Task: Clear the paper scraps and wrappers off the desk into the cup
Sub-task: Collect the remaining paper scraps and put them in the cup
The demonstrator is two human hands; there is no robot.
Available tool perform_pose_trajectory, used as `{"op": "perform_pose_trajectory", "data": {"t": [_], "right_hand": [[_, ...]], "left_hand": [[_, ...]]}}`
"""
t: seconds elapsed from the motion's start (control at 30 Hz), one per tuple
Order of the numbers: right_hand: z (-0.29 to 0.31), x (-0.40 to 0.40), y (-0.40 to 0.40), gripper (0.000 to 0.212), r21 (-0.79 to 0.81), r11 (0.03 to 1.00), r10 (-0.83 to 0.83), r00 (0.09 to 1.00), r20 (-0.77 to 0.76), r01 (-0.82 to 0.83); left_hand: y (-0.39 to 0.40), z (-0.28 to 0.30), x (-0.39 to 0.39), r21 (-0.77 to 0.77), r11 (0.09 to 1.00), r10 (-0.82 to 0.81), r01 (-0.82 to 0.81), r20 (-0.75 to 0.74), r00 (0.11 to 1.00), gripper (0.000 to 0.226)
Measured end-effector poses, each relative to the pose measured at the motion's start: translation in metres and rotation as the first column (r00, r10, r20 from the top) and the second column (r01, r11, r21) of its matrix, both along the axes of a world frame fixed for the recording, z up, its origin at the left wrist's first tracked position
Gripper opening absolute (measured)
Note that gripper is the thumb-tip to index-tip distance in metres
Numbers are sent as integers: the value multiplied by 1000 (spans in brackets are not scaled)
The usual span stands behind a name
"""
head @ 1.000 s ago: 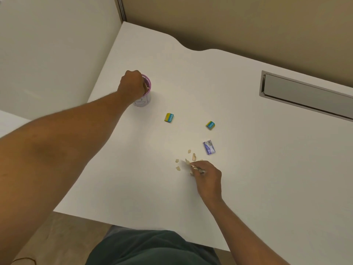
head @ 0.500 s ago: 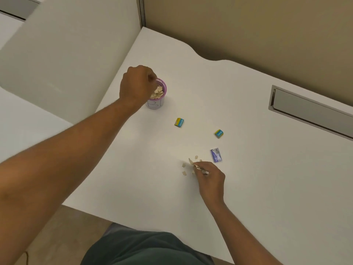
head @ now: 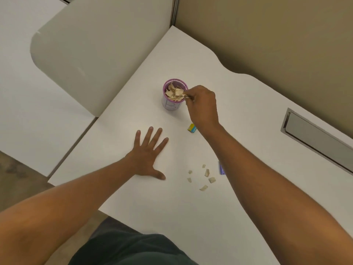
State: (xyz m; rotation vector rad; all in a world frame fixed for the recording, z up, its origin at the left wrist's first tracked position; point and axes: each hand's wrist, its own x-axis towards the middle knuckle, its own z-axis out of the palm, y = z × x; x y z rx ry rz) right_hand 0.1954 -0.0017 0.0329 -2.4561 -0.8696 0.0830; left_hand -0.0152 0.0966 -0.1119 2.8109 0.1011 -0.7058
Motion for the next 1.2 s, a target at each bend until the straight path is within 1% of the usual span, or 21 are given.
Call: {"op": "perform_pose_trajectory", "data": {"t": [0.07,0.17,0.23,0.3,0.4,0.47,0.6,0.67,0.73,0.83,0.93,1.0,1.03,1.13,1.2], "right_hand": [[-5,13,20,22,-140,987,91,995,38,-85],[-12,28,42,22,-347,925,185,981,65,-152],[-16,34,52,21,-403,897,230,970,74,-182],[-22,38,61,21,-466,857,273,961,51,-219],[-32,42,69,24,-548,789,294,954,-58,-276],[-37,44,70,27,-581,753,308,946,-101,-307],[-32,50,70,29,-604,717,351,929,-118,-348],[-22,52,72,32,-591,729,338,933,-128,-345],[-8,55,71,39,-541,772,304,942,-144,-332],[17,57,58,43,-416,862,237,955,-178,-291],[39,53,27,42,-248,951,129,967,-218,-183],[43,41,-8,40,-164,981,53,963,-264,-99],[40,31,-30,38,-150,987,17,956,-294,-63],[15,-8,-102,37,-222,975,-61,912,-406,-34],[-8,-39,-152,42,-292,956,-116,870,-480,-33]], "left_hand": [[1,-6,2,13,1000,-14,14,-5,1000,153],[1,-13,3,3,1000,-11,11,21,1000,155],[1,-14,2,-8,1000,-6,6,31,1000,154],[1,-14,3,-8,1000,-11,11,34,999,153],[1,-14,2,-12,1000,-14,15,30,999,150],[2,-12,2,-17,1000,-11,12,26,1000,149],[2,-10,2,-23,1000,-13,13,15,1000,148],[2,-9,3,-26,1000,-12,13,12,1000,149],[3,-9,3,-23,1000,-9,9,15,1000,149],[3,-10,5,-13,1000,-3,3,9,1000,151],[3,-11,5,-7,1000,3,-3,-1,1000,152],[3,-10,4,-4,1000,7,-7,-5,1000,153],[3,-9,4,2,1000,10,-10,-6,1000,154],[1,-3,6,22,1000,21,-21,-38,999,154],[-4,1,9,45,999,25,-22,-67,997,156]]}}
